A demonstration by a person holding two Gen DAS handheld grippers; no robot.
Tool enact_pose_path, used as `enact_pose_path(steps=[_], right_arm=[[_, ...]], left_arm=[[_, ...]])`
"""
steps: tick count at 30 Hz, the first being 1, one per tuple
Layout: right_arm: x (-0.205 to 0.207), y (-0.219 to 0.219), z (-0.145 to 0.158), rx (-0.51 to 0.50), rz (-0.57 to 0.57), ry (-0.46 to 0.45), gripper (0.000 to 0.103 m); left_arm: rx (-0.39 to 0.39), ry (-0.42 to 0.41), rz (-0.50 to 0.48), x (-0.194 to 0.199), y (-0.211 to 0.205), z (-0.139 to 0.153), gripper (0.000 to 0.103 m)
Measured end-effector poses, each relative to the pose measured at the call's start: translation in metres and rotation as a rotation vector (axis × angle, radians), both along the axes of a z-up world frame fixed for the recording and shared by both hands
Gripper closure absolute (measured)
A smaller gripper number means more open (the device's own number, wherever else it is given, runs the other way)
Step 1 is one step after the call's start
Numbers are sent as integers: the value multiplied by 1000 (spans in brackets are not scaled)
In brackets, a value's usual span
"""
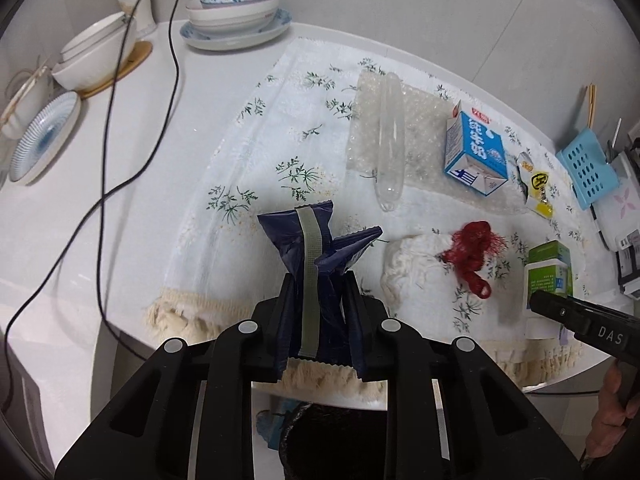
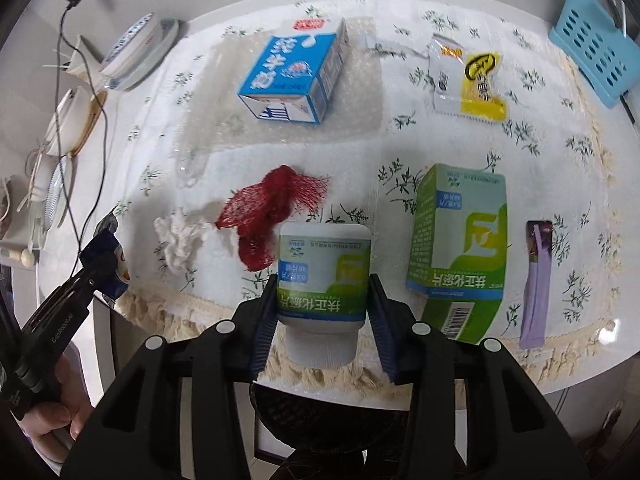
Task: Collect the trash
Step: 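Carry the blue bag and white bottle down over the black trash bin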
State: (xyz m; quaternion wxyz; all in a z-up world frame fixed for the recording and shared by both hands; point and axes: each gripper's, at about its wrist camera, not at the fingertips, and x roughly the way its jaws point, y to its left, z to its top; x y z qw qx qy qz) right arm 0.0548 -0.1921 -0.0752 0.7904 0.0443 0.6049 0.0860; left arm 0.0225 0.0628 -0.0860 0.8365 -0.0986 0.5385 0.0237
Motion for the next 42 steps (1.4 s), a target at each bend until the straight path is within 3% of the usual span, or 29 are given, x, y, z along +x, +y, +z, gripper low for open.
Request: enact_pose_path(steps=[8,16,29,42], right_arm=[[-30,-4,26,-31,90,-121,62],[-81,-10,38,-39,33,-199,62],[-149,-6,37,-44,-30,-260,62],[-189,-14,8,-51,-40,-228,62]], left_arm=[[-6,-67,19,-40,-19,37,80],[-25,-129,-70,-81,-38,58,80],[-53,-124,-177,-135,-46,46,80],[-76,-73,-232,-165,-56,18,80]])
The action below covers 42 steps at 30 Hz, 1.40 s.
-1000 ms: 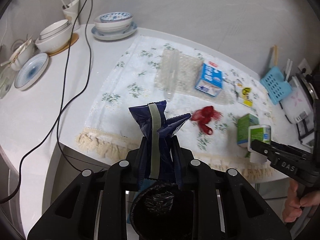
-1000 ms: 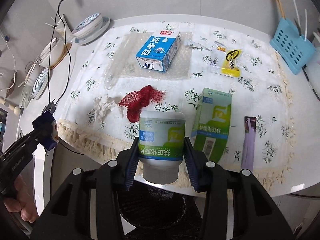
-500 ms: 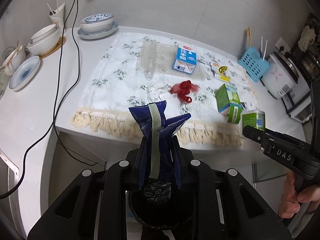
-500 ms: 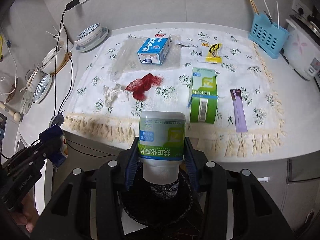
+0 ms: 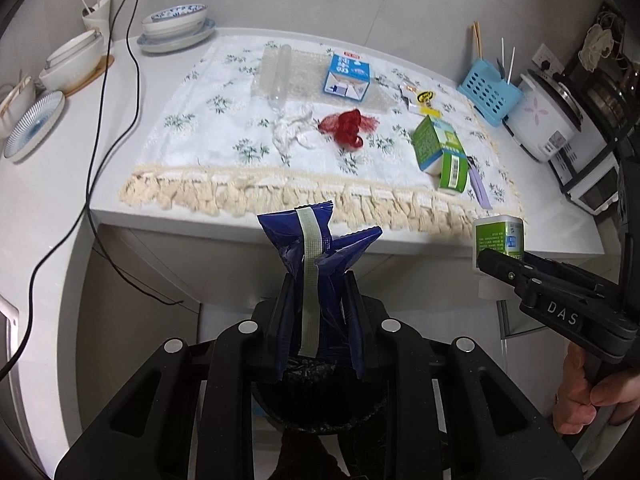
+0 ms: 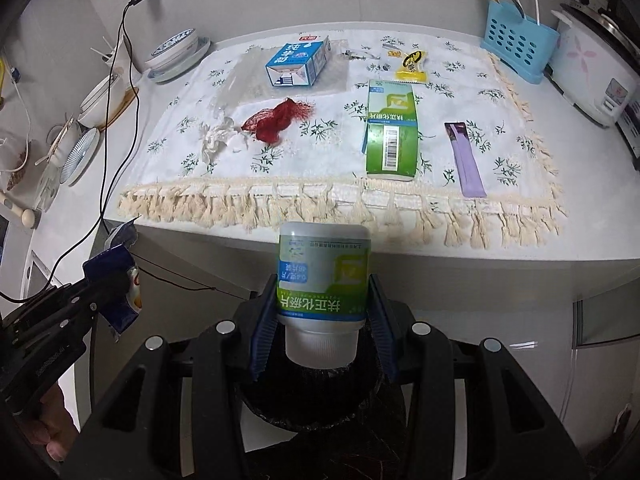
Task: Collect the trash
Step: 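Carry the blue bag and white bottle down over the black trash bin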
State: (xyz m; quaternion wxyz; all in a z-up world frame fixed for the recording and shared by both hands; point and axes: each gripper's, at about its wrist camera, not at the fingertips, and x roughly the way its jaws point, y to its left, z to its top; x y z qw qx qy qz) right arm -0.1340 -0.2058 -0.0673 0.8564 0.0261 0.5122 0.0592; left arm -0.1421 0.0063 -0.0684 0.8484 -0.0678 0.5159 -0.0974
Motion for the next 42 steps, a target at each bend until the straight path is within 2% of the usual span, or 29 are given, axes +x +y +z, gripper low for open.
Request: enact_pose_path(steps=[6,16,26,32,42], right_arm=[[-14,0,-16,-17,26,6,62],[-33,1,-71,-54,62,48,62],[-35,-4,-119,-62,53,89,62],[-32,-7,-150,-90,36,144,62],[-26,-9,-180,-81,35,159,62]], left_arm=[[-3,17,-22,-11,-8,-18,80],[-21,51,-52,-21,-10,-53,80],[1,85,-75,-22,-14,-96,80],[13,102,-94,-23,-18,-120,80],[29,144,-107,-22,-22,-155,80]])
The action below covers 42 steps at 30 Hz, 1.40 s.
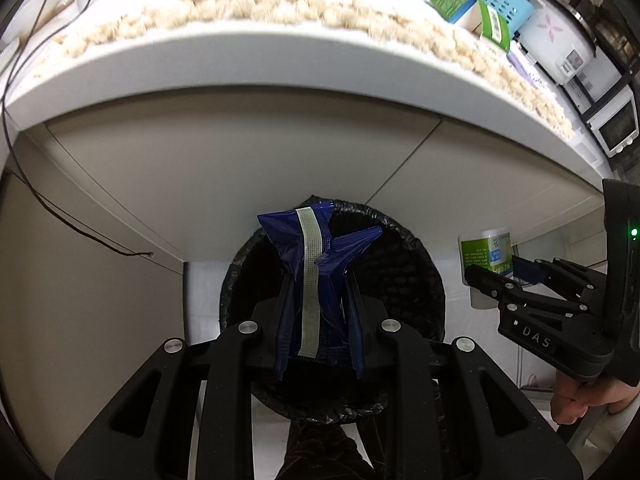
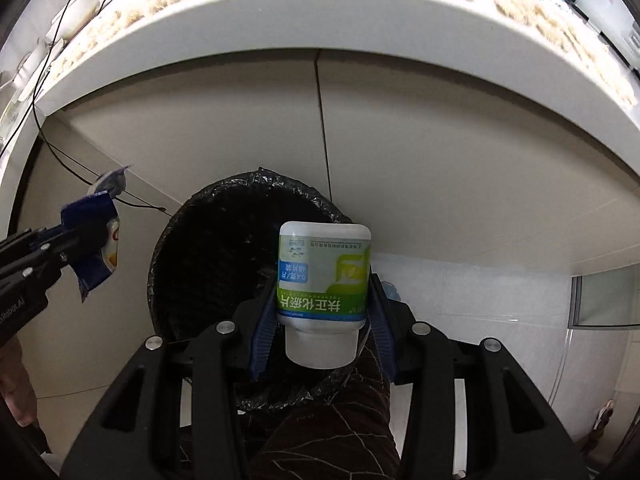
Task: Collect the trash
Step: 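Carry the blue bag and white bottle down over the black trash bin, then open the left tool to drop the blue bag into the bin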
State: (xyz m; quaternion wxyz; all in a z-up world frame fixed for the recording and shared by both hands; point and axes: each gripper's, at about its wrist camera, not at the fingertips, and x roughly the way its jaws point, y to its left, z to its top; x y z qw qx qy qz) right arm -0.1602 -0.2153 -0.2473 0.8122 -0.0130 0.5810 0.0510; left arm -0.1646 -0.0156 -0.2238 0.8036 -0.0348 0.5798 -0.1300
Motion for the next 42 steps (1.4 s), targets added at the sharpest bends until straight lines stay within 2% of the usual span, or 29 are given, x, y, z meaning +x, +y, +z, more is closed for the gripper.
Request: enact_pose_path(steps=[8,18,29,33,36,38,40,42], right_arm=[[-6,-9,-11,0,-9,17,62],[-3,-22,-1,0,-29,6,62],[-8,-38,12,-5,-48,2,62],[-6,-37,13,-5,-46,2,62],[-5,-36,12,0,-45,1,62],[-4,-34,13,5,-44,0,62],[-4,-33,14,10,-43,-1,62],[-2,-30,14,17,-39,-1,62]], left_arm=[[23,31,-30,0,-13,-25,80],[40,59,-81,6,-43,-49,80],[46,72,-129,13,-57,-63,79],[43,62,-129,14,-57,-61,70],[50,44,-111,15,-54,-54,51],[54,32,-99,16,-51,-49,43],[47,19,-90,17,-46,-42,39],[51,3,-73,16,-42,-36,30]])
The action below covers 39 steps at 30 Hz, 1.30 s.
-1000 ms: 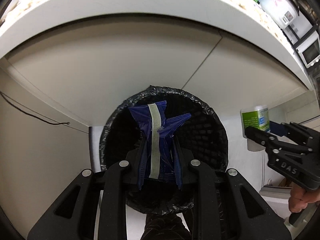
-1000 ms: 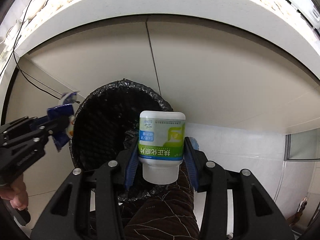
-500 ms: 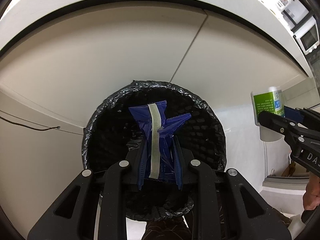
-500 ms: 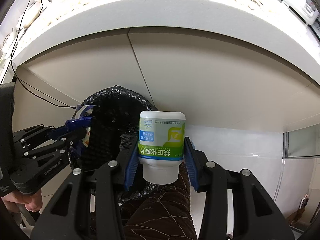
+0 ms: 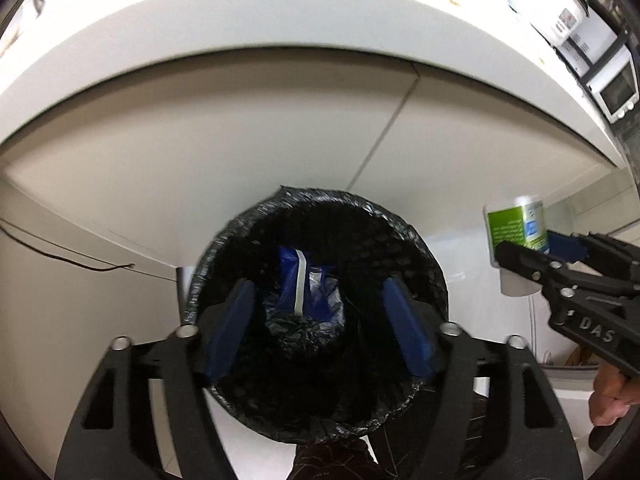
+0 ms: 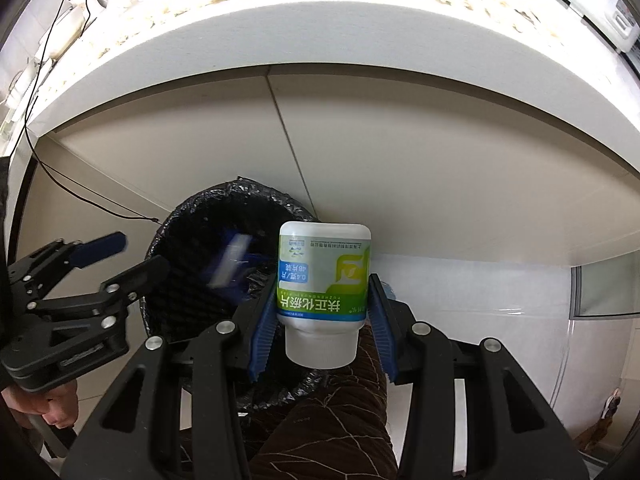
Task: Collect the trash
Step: 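Open the left tool to drop the blue bag into the bin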
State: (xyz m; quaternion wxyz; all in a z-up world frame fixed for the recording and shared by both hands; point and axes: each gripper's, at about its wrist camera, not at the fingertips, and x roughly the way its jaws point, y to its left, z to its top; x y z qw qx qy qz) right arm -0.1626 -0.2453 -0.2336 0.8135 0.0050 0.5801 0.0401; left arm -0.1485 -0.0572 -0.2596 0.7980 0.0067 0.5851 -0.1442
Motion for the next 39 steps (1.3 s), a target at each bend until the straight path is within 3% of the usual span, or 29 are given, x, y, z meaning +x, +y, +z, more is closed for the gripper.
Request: enact_pose_path(steps=[6,12,22,31,39], right_arm=[[4,15,-2,18,23,2,62],[11,34,-6,36,55,10,62],[17,62,-28,26,103,36,62],[25,85,-63,-5,126,80,62],[28,99,-71,-19,160,86,62]], left_arm=[[-16,-40,71,-1,23,21,12],[-8,-75,117,-6,46,35,6],[8,-77,209,-13,80,42,6],[17,-57,246,-23,99,35,6],[22,-38,266,-26,111,28,6]])
